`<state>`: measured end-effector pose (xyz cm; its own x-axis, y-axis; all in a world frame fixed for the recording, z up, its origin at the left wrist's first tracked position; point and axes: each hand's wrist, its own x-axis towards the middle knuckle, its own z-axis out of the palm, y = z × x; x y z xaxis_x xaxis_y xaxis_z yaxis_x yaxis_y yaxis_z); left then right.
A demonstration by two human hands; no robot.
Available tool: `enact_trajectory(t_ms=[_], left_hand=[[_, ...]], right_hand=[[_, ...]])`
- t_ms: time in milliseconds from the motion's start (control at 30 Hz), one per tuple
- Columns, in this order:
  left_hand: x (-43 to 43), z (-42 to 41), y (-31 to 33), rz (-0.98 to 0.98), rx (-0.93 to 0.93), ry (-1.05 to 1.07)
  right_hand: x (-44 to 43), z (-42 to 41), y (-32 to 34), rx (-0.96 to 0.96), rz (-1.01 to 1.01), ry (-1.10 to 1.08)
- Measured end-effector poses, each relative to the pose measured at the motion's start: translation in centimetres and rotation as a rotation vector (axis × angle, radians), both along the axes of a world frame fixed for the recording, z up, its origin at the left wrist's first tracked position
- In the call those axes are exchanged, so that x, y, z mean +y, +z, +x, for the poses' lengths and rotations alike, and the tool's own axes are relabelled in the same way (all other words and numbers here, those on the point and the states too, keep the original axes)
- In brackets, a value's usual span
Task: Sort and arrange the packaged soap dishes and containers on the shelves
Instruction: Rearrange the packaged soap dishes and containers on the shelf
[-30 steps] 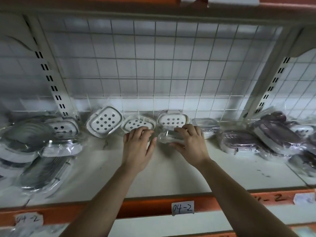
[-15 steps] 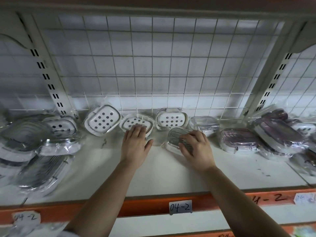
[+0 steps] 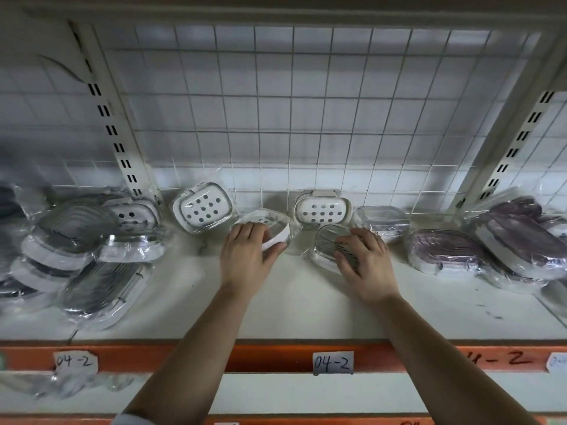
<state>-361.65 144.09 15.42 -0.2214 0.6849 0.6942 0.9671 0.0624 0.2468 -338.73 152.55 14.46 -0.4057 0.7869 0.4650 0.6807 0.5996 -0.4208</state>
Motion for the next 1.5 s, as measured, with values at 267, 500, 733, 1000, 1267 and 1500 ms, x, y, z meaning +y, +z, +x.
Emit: enact_trajectory(t_ms=[267, 500, 733, 1000, 1267, 1500], left_hand=[[-1.7, 0.2, 0.7, 0.165, -0.102, -0.103], [-1.9, 0.4, 0.4, 0.115, -0.23, -0.133], [-1.6, 0.1, -1.0, 0.037, -0.609, -0.092], [-1.0, -0.5, -1.5, -0.201, -0.419, 0.194], [-0.7, -1.1, -1.3, -0.148, -0.366, 0.004], [-0.9, -0.4, -0.8, -0.227, -0.195, -0.123]], right_hand=[[0.0, -0.1, 0.0, 0.015, 0.027, -0.004], [-0.1, -0.1, 0.0, 0.024, 0.022, -0.008], [-0.4, 0.0, 0.3, 0.035, -0.019, -0.017], [-0.4, 0.0, 0.3, 0.056, -0.016, -0.089], [-0.3, -0.2, 0.3, -0.025, 0.045, -0.141], [-1.2, 0.8, 1.5, -0.111, -0.094, -0.085]])
